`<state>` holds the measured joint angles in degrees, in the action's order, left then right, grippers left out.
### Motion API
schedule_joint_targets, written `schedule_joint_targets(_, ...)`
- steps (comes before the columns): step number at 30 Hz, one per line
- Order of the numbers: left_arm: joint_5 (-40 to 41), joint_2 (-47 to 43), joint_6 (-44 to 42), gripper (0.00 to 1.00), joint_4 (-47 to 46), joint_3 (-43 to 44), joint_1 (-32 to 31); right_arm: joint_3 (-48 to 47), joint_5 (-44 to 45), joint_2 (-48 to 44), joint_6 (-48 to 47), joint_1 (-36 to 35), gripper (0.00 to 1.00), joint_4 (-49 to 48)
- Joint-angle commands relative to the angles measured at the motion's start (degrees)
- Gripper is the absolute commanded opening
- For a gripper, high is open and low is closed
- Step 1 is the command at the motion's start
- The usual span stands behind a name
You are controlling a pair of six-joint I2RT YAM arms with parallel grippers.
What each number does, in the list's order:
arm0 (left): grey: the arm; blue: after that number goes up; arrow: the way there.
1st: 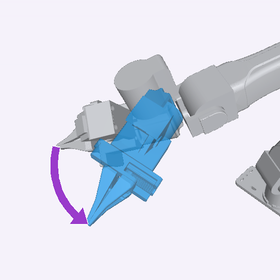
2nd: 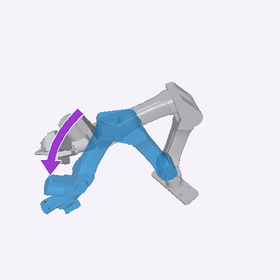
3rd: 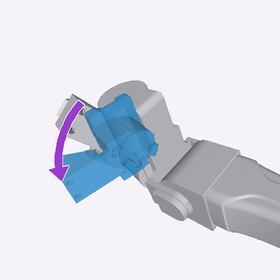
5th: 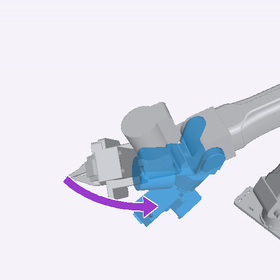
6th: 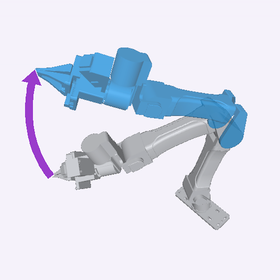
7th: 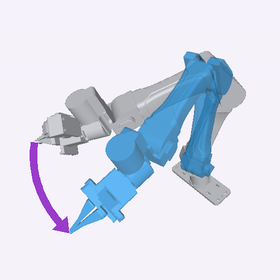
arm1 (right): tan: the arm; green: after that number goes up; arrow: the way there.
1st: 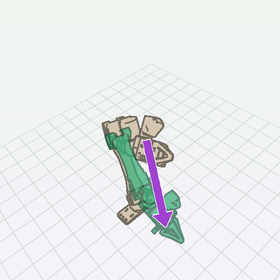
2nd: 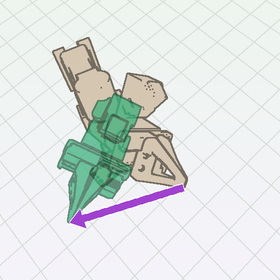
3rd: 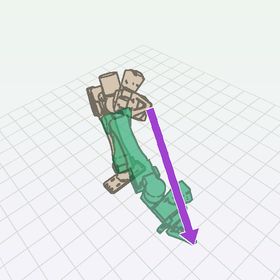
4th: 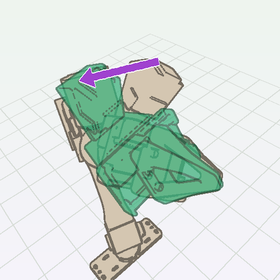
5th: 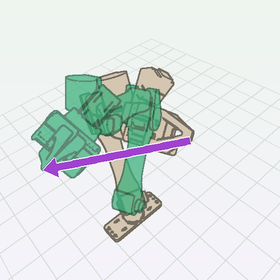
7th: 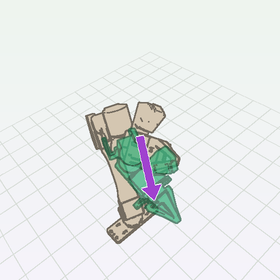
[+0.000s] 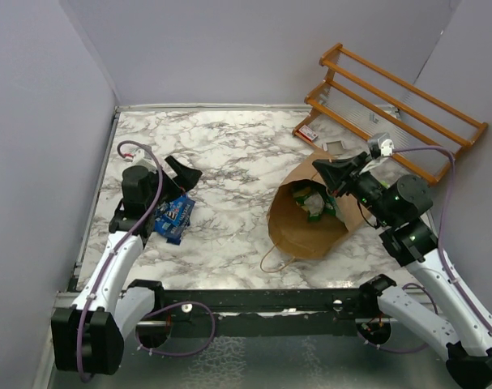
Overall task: Take the snacks out of the paper bag
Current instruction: Place the snack at the center of the board, then take out the snack from the paper bag.
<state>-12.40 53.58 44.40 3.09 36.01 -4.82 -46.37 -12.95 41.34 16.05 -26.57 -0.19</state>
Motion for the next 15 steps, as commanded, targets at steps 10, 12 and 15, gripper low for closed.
schedule_joint_targets(10, -10.32, 1.06, -0.27, 0.92, -29.08, -5.27, -21.75, 0.72, -0.96, 0.39, 1.27, -0.06, 0.02, -2.83)
schedule_joint_targets(12, -5.70, 1.09, -1.30, 0.88, -31.91, -5.29, -28.11, 0.52, -1.24, 0.57, 1.29, -0.06, 0.02, -2.65)
schedule_joint_targets(15, 2.77, 1.45, -2.93, 0.85, -40.06, -7.48, -38.64, 0.90, -0.93, 0.57, 1.26, -0.06, 0.02, -2.98)
